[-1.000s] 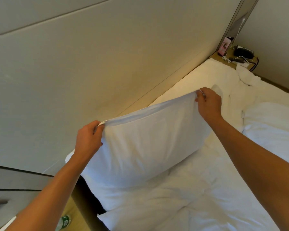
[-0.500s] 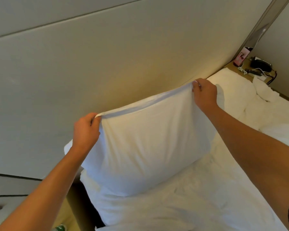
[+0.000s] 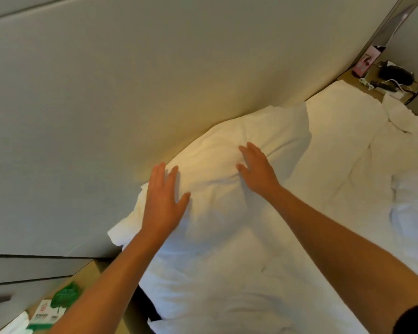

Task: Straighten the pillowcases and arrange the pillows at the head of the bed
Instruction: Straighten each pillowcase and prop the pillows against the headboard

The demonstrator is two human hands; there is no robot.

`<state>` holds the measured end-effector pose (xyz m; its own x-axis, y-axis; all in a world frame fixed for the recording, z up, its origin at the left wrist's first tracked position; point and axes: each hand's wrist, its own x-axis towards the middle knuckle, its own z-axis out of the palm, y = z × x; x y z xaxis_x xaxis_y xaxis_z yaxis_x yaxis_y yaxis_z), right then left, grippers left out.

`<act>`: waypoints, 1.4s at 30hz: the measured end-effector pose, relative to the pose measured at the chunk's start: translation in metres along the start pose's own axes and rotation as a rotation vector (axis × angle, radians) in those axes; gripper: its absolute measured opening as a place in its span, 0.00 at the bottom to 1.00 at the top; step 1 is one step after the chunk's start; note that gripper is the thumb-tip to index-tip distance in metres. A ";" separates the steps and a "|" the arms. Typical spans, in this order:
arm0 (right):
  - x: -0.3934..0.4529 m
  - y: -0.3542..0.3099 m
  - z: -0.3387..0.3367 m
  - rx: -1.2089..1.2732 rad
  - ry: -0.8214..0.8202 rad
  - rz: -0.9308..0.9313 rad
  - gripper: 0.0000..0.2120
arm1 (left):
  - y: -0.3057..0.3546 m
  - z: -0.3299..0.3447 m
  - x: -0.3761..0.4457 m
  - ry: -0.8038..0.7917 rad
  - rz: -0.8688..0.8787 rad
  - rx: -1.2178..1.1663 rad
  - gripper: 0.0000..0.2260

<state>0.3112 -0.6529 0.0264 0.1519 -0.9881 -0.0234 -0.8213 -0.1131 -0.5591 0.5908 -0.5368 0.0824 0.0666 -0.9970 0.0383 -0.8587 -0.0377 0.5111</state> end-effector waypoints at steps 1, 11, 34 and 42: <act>-0.018 0.005 0.008 0.003 0.025 0.010 0.27 | 0.002 0.008 -0.008 -0.024 0.076 0.080 0.32; -0.110 0.012 0.055 0.014 -0.272 0.101 0.34 | -0.004 0.042 -0.060 -0.318 0.189 0.493 0.32; -0.516 0.026 -0.002 -0.040 -0.229 0.826 0.28 | 0.117 0.112 -0.213 -0.811 0.459 0.178 0.24; -0.725 0.002 -0.013 0.133 -0.040 1.188 0.29 | 0.221 0.159 -0.355 -1.070 0.799 0.243 0.22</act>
<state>0.1922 0.0619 0.0532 -0.6447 -0.4632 -0.6080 -0.3970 0.8827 -0.2515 0.2971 -0.2013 0.0454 -0.8166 -0.3108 -0.4865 -0.5511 0.6707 0.4965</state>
